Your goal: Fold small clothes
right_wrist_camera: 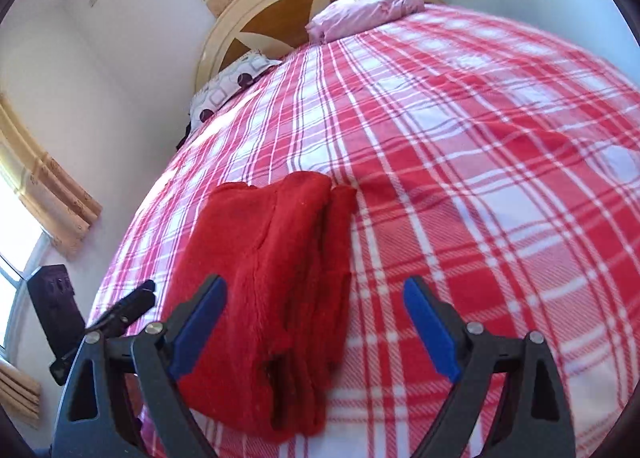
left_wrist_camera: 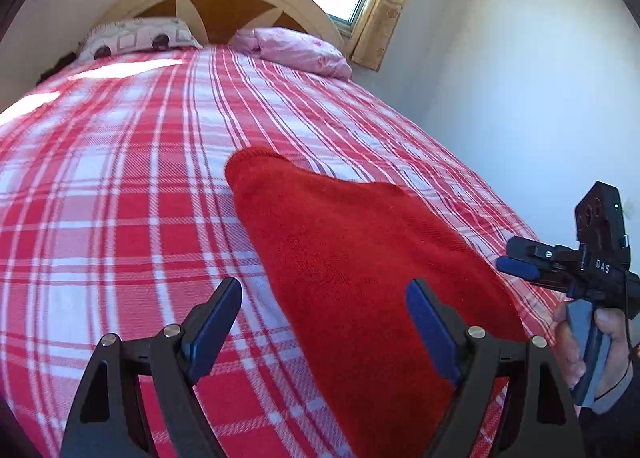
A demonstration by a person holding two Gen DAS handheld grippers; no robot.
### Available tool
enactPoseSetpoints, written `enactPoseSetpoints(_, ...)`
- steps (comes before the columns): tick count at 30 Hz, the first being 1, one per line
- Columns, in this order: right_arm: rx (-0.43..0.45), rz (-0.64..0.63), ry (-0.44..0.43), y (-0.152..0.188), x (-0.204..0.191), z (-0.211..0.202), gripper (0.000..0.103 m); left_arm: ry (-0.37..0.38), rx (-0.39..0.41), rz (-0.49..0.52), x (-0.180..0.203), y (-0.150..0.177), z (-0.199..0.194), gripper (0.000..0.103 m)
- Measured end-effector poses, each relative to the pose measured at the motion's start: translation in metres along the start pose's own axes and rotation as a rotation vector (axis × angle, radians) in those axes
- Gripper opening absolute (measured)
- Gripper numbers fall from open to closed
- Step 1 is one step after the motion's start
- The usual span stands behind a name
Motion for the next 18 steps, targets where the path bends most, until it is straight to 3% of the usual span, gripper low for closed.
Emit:
enactPoseSetpoints(9,-0.143,0.070,-0.094,-0.009,0.010,0.056,0.089,0.074,-0.082,-0.070,-0.011,0.005,0.028,0.085)
enactPoseSetpoints(15,-0.148,0.073,-0.105,-0.010,0.017,0.068,0.088,0.098,-0.111,-0.061,-0.007,0.003,0.042,0.085)
enactPoseSetpoints(18,-0.177,0.045,-0.127,-0.009,0.013,0.072,0.080,0.103,-0.116,-0.049,-0.005,0.003,0.045,0.085)
Point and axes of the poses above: each gripper's, at about its wrist camera, not at the fingertips, and z roughly the way its jaws point, x to its right, y to its underside, the point moved 3 cm from there along z, roughly the way its jaws point, and after that the axes turned 1 degree about z, right-handed, at the moved point
